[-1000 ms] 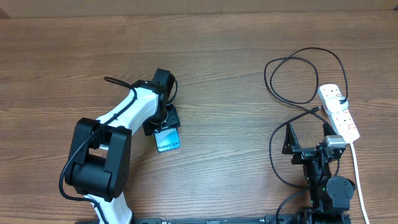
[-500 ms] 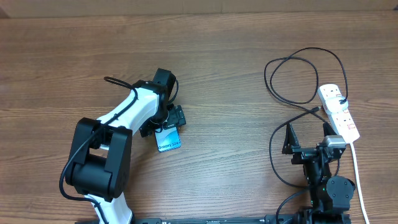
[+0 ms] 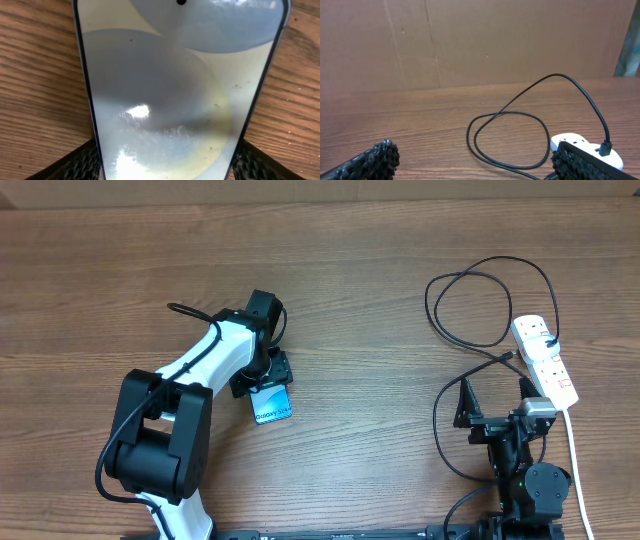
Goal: Plug charger to phone and switch on socket
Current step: 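Close the left gripper on the phone's long edges, then lift the phone with the left gripper and tilt it upright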
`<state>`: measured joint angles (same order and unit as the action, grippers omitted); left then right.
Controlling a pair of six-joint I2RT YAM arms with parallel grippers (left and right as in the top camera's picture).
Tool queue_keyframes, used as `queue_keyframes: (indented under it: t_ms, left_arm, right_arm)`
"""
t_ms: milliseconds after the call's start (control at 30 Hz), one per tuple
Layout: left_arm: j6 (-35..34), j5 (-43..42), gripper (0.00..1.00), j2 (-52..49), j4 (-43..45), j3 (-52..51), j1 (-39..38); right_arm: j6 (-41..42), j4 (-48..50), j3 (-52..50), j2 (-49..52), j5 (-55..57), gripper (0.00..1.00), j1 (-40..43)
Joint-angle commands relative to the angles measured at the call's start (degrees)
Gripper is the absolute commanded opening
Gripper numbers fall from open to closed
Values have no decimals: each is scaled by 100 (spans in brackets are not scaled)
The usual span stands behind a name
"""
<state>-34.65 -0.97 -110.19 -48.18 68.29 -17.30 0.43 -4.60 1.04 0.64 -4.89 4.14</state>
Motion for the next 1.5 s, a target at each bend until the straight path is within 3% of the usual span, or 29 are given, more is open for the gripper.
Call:
queue_keyframes:
  t_ms: [0, 167, 433, 1033, 1467]
  left_arm:
    - [42, -50, 64, -313, -22, -225, -52]
    - [44, -52, 57, -313, -44, -225, -52]
    - [44, -52, 53, -310, -177, -111, -24]
    - [142, -66, 51, -310, -1091, 872, -24]
    - [496, -1038, 50, -310, -1998, 1403, -24]
  right_arm:
    - [24, 17, -59, -26, 55, 100, 22]
    - [24, 17, -59, -26, 55, 100, 22]
    - [24, 17, -59, -26, 55, 100, 22]
    - [24, 17, -59, -26, 55, 100, 22]
    - [24, 17, -59, -26, 55, 100, 22]
